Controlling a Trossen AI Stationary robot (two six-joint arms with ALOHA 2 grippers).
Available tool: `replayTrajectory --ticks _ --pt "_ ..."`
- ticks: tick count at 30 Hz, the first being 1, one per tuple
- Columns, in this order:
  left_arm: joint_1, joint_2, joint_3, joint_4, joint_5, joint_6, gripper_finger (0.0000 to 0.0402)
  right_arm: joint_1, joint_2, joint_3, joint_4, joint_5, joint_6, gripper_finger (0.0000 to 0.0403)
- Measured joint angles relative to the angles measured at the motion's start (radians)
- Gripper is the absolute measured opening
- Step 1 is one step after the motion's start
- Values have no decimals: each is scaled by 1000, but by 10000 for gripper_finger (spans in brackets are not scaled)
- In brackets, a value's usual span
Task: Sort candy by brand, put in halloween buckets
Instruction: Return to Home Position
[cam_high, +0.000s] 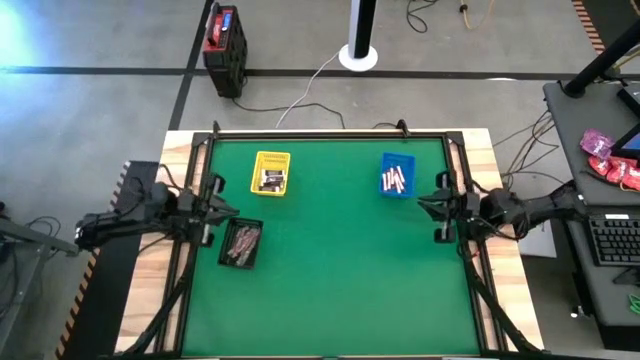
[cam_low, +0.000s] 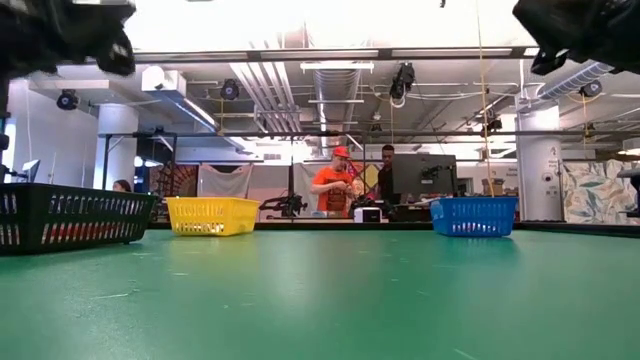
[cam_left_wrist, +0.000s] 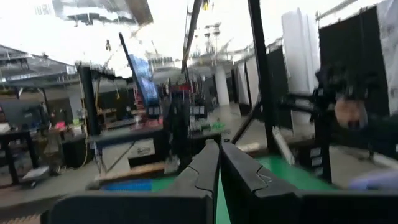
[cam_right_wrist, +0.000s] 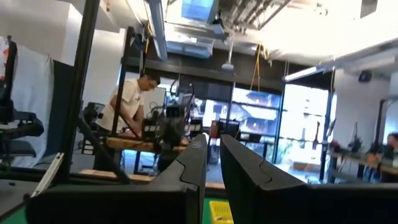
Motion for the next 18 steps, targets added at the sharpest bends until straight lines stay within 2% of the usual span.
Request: replayTrajectory --ticks 5,10,14,18 --pt "0 -1 -97 40 -1 62 0 0 -146 -1 -116 -45 -76 38" --pt "0 0 -103 21 -2 109 0 0 -138 0 -121 -66 -174 38" --pt "2 9 -102 -96 -3 194 0 0 -136 0 -119 69 -186 38" --pt "2 36 -101 -92 -3 186 0 -1 -128 0 -122 181 -185 38"
